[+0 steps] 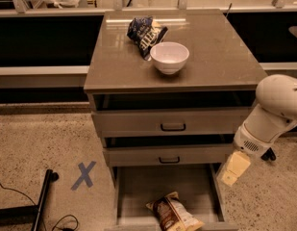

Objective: Pick brown chip bag from bottom drawer and place on counter

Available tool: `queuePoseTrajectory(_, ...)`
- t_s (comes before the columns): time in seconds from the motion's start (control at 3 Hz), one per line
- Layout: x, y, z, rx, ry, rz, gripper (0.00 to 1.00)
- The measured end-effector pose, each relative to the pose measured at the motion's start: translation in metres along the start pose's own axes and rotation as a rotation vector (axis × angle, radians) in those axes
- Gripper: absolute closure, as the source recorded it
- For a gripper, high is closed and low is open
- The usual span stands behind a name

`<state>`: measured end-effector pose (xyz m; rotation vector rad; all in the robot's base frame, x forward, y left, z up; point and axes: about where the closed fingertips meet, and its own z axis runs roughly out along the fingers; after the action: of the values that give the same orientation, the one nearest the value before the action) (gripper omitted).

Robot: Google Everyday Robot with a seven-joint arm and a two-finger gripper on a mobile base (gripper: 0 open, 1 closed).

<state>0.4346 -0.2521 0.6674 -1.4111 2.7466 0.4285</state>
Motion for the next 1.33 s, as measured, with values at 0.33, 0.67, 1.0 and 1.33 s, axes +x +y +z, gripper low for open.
queuePoseTrajectory(0.33,0.042,-0.037,0.066,-0.035,0.011,0.153,0.0)
queuePoseTrajectory(0.67,0.062,-0.064,0.121,-0.025,-0.029,0.217,0.0)
queuePoseTrajectory(1.0,0.064,-0.07,0.137,-0.026,-0.04,0.228,0.0)
queuePoseTrajectory(1.33,0.061,-0.072,0.147,-0.057,-0.036,0.22,0.0)
